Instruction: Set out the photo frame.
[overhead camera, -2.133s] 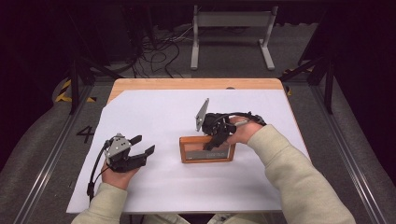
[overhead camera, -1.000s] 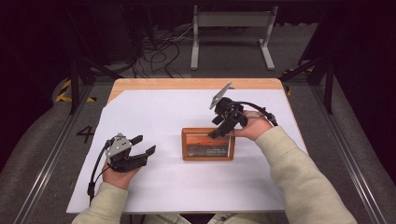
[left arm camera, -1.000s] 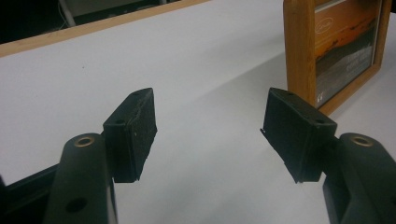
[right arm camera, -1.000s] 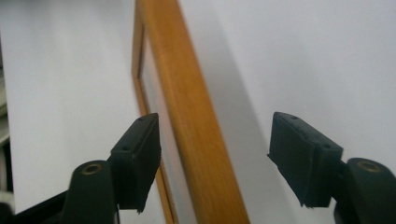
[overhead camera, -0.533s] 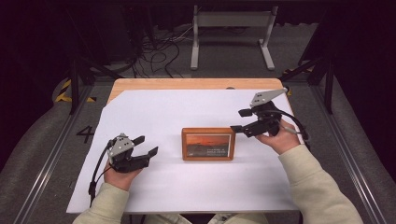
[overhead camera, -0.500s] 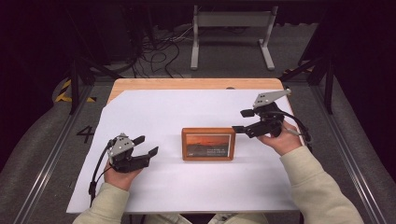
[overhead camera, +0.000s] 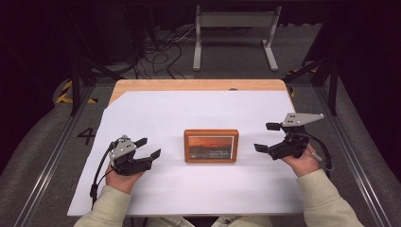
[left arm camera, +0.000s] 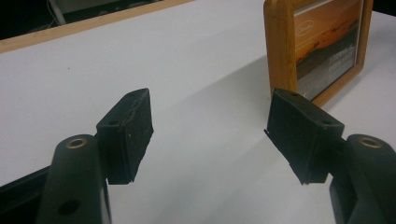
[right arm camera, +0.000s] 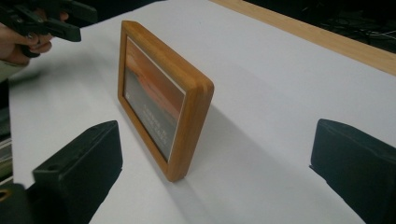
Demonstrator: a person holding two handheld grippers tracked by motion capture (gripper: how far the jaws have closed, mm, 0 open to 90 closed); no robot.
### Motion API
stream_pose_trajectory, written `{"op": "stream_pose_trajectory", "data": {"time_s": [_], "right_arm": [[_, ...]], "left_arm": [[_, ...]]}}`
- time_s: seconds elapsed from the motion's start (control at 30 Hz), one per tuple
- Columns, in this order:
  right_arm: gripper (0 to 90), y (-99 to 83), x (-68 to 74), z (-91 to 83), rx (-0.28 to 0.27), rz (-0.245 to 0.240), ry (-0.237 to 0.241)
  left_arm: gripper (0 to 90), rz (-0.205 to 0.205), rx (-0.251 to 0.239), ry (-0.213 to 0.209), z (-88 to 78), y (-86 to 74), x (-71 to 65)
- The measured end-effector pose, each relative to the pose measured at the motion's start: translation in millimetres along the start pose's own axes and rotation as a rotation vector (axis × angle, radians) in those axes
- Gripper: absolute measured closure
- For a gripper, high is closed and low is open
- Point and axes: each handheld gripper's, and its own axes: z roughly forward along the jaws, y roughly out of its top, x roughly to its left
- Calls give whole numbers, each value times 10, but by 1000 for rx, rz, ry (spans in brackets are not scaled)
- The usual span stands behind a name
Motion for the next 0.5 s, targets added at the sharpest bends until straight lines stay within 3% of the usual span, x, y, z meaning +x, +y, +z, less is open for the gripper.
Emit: {"op": "stream_pose_trajectory", "data": {"time_s": [0.2, 0.27, 0.33, 0.5], "right_arm": [[0, -197, -30, -3, -32, 11, -42], [0, -311, -47, 3, -71, 6, -74], [0, -414, -73, 24, -83, 19, -71], [0, -546, -119, 88, -80, 42, -124]], "left_arm": [[302, -7, -1, -4, -11, -13, 5], [301, 0, 5, -8, -7, -13, 2], [301, 0, 6, -9, -10, -14, -4], [301, -4, 9, -10, -9, -38, -3]]}}
